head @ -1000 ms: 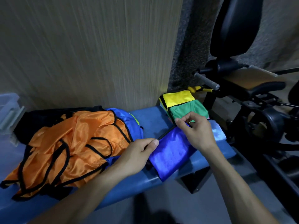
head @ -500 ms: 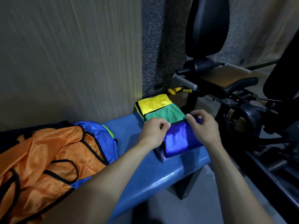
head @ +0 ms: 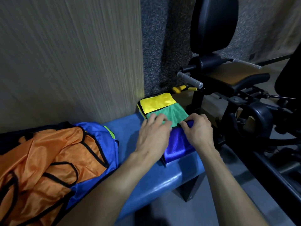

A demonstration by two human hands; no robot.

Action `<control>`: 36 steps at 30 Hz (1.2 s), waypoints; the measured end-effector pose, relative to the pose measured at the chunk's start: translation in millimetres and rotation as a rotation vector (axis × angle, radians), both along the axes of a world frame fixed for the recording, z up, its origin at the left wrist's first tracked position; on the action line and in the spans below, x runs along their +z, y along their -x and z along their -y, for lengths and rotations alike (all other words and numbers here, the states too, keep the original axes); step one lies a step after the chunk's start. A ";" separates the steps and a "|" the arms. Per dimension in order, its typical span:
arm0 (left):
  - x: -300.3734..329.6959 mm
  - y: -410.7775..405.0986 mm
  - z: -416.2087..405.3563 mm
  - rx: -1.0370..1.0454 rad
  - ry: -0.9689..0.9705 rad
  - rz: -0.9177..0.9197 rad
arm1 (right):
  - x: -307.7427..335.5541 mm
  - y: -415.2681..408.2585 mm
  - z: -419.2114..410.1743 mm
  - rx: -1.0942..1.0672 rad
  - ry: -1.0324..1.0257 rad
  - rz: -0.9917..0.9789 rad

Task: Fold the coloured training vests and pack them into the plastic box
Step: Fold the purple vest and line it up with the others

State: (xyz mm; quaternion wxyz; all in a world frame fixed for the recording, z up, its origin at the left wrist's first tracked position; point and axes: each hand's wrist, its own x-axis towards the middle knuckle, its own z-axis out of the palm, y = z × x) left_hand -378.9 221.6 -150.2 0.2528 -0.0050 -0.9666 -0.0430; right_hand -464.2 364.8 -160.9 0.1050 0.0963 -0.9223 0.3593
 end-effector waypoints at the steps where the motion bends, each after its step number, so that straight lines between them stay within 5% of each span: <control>1: -3.8 0.8 -4.3 -0.074 0.027 -0.024 | -1.2 0.1 0.6 -0.005 -0.004 -0.001; 14: -45.3 -12.3 -16.4 -0.036 0.090 0.039 | -21.8 2.0 -0.7 -0.024 0.026 -0.191; 24: -44.3 -10.5 -12.5 0.007 -0.012 0.134 | 18.4 -20.0 -4.7 0.103 -0.304 -0.284; 27: -41.8 -11.4 -13.2 0.002 -0.049 0.126 | 18.7 -29.3 -5.1 0.162 -0.430 -0.117; 30: -41.3 -21.2 -10.4 -0.070 0.025 0.122 | 11.6 -29.9 -4.1 0.165 -0.408 -0.007; 36: -31.1 -38.3 17.3 -0.165 0.069 0.268 | 3.7 -33.8 4.0 0.074 -0.423 -0.188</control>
